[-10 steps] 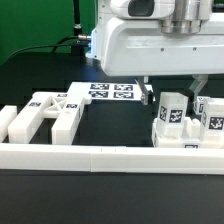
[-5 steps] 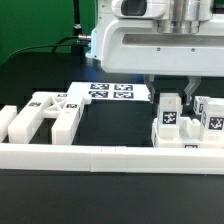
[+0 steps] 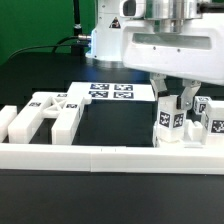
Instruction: Assemble chair
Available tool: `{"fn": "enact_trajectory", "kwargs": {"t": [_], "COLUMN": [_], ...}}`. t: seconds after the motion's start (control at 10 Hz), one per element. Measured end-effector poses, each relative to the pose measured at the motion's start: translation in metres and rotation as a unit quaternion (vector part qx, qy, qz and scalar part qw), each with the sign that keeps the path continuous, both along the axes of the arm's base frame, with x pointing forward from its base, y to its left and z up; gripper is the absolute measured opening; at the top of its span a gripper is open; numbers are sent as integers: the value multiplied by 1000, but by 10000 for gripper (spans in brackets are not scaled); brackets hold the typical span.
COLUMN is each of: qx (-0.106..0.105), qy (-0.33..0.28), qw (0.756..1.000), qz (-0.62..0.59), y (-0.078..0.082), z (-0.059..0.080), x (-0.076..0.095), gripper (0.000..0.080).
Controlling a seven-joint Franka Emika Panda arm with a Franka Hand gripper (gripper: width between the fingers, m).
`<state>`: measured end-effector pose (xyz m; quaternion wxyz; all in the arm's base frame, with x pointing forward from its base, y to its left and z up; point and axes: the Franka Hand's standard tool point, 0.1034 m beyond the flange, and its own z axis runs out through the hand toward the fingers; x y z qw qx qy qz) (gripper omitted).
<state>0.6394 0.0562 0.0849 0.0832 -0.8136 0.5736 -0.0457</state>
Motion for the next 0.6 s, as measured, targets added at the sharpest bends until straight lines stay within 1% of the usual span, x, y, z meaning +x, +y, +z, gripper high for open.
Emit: {"fn": "enact_trajectory", "kwargs": {"t": [0.1,0.2,0.3,0.4,0.5,0.6], "qx": [18,22,19,18,10,-3], "qy": [-2,0,-1,0,9,15], "qw": [998,997,998,998,999,991], "qz": [-54,-80,-65,-58,30,132], "y": [0,0,1,0,-3,-3], "z": [0,0,-1,-1,0,2], "x": [0,0,0,0,0,1], "gripper": [287,296,296,508,603,603]}}
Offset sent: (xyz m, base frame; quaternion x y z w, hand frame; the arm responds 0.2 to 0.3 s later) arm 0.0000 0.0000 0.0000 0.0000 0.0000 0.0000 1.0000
